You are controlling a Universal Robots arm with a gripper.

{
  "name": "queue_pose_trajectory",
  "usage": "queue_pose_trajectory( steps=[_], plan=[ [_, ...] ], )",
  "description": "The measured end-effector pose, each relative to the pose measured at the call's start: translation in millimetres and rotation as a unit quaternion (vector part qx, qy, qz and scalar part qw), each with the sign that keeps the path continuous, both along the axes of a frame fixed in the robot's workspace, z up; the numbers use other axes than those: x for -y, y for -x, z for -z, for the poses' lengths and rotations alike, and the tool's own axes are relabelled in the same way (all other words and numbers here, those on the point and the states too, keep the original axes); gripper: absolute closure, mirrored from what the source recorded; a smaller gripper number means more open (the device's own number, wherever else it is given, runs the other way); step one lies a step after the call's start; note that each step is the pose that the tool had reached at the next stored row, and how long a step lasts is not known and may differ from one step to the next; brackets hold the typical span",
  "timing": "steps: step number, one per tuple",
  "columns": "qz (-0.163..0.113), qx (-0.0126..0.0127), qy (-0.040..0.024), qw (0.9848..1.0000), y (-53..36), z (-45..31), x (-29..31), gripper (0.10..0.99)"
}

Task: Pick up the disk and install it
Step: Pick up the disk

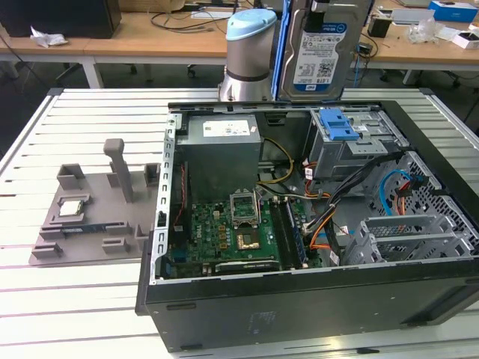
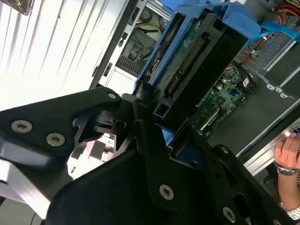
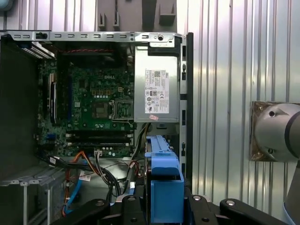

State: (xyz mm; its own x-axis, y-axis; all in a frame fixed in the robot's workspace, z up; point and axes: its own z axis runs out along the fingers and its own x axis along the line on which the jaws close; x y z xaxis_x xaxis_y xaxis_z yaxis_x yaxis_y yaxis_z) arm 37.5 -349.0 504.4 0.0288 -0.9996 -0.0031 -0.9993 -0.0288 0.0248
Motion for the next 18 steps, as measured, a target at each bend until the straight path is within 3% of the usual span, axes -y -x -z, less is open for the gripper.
queue_pose_trajectory(
  steps=[3, 8, 14, 16, 18],
  plan=[
    [0.000, 0.0000, 0.0000, 1.0000, 0.0, 0.3, 9.2, 0.722],
    [0.000, 0.0000, 0.0000, 1.0000, 0.0, 1.4, 36.6, 0.722],
    [0.000, 0.0000, 0.0001, 1.0000, 0.0, 2.2, 53.1, 0.722],
    [0.000, 0.0000, 0.0000, 1.0000, 0.0, 2.8, 63.1, 0.722],
    [0.000, 0.0000, 0.0000, 1.0000, 0.0, 3.1, 67.9, 0.722]
  ],
)
